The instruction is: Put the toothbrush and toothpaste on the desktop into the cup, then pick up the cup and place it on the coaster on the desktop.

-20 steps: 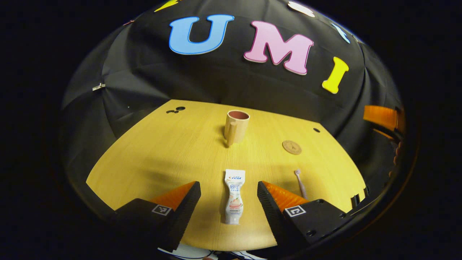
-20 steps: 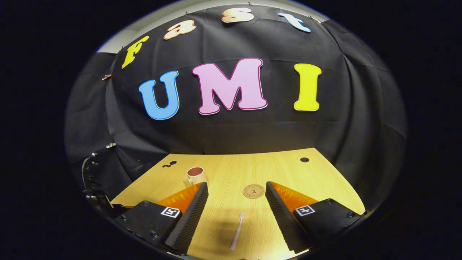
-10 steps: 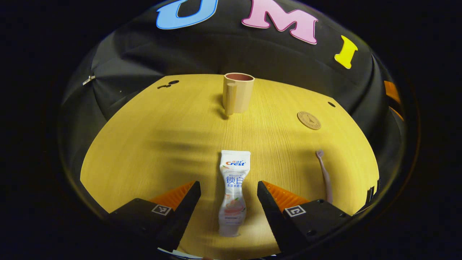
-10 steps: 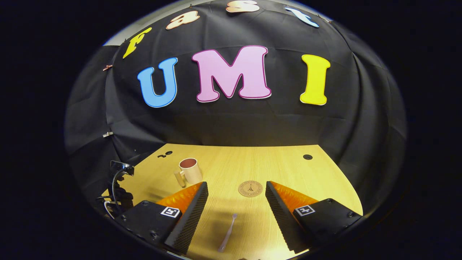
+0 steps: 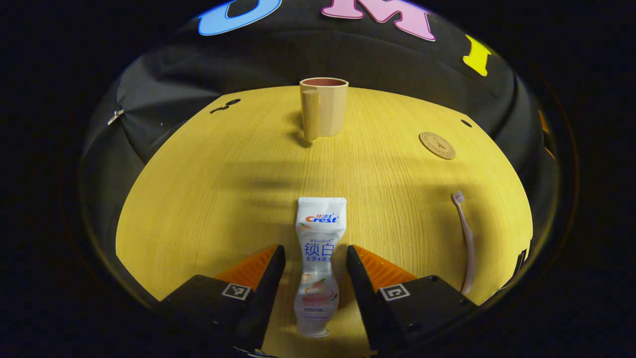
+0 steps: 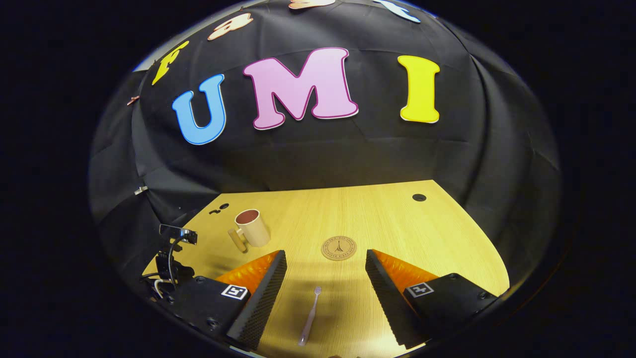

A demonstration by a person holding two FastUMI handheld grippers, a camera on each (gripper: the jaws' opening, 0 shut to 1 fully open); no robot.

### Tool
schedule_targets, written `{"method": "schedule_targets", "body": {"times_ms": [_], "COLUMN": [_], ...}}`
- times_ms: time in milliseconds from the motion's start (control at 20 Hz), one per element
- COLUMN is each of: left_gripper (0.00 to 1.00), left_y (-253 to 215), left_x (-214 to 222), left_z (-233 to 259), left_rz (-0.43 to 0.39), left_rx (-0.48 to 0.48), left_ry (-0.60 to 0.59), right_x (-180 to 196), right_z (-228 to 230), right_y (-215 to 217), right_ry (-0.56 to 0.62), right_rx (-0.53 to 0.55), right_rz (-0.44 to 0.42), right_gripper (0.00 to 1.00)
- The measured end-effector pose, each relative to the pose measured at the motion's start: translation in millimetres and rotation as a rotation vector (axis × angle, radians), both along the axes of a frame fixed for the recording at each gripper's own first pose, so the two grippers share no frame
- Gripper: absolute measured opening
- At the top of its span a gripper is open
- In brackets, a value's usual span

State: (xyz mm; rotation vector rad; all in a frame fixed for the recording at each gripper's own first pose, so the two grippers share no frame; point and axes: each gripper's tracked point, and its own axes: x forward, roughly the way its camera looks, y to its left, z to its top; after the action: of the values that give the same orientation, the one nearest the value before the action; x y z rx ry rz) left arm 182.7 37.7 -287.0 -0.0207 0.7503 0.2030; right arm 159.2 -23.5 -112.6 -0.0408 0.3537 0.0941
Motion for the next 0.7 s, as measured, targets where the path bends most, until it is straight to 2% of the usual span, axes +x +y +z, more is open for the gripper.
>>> {"method": "schedule_targets", "body": {"times_ms": [200,250,300,350,400,450,700], "left_gripper": [0.49,0.51,0.34,0.35,0.29,0.31,0.23], "left_y": [4,1,0,1,1,0,-4], "left_x": [6,7,7,7,7,7,3], "left_z": [2,2,2,2,3,4,3], "left_rz": [0.034,0.019,0.008,0.003,0.005,0.006,-0.015], "left_rx": [0.003,0.006,0.017,0.021,0.015,0.005,-0.06], "left_ry": [-0.003,0.0,0.01,0.01,0.01,0.008,0.016], "right_x": [0,-1,-4,-5,-7,-9,-8], "right_z": [-16,-21,-27,-37,-46,-53,-81], "right_y": [-1,1,3,6,6,5,2], "right_ry": [0.044,0.059,0.077,0.107,0.134,0.157,0.225], "right_rx": [0.005,0.008,0.009,0.008,0.002,-0.002,-0.06], "right_rz": [-0.014,-0.014,-0.012,-0.004,-0.006,-0.009,-0.019], "right_gripper": [0.98,0.98,0.98,0.98,0.98,0.98,0.99]}}
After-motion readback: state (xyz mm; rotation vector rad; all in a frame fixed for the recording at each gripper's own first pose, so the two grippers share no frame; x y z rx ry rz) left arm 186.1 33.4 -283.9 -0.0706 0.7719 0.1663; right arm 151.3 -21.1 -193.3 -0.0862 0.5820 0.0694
